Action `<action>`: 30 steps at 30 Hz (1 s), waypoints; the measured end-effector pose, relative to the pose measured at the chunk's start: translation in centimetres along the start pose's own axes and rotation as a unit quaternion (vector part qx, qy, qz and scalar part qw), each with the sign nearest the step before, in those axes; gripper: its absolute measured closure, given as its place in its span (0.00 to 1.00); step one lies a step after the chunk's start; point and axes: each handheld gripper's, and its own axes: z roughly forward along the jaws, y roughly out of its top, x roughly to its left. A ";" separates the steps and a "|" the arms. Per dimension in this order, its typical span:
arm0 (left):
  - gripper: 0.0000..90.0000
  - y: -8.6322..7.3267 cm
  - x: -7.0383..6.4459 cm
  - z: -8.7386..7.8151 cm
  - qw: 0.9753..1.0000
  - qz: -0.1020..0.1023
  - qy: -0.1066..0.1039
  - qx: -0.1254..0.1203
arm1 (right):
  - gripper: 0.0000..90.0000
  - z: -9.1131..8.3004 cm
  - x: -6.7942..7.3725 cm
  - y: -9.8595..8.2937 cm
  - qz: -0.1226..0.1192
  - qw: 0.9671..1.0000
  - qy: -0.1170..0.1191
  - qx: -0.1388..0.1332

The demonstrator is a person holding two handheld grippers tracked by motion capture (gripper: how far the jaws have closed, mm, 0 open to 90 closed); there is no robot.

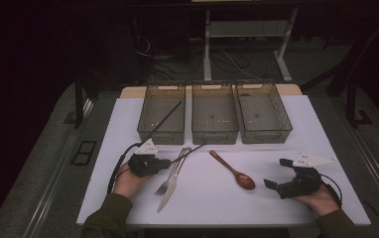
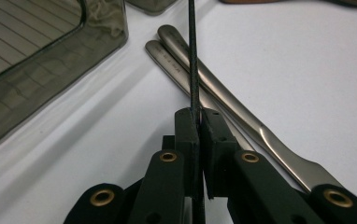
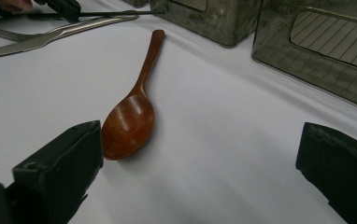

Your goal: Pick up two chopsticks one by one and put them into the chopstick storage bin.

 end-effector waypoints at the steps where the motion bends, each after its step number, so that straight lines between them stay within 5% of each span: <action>1: 0.94 0.0 0.0 -0.1 1.000 -0.001 -0.001 -0.003 | 0.00 0.0 0.0 0.0 0.000 1.000 0.000 0.000; 20: 0.94 1.3 -1.4 -2.4 0.999 0.014 -0.020 -0.024 | 0.00 0.4 0.2 -0.2 0.009 1.000 0.010 -0.007; 30: 0.94 2.0 -1.6 -3.5 0.999 -0.003 -0.025 -0.040 | 0.00 0.9 0.4 -0.2 0.007 1.000 0.016 -0.002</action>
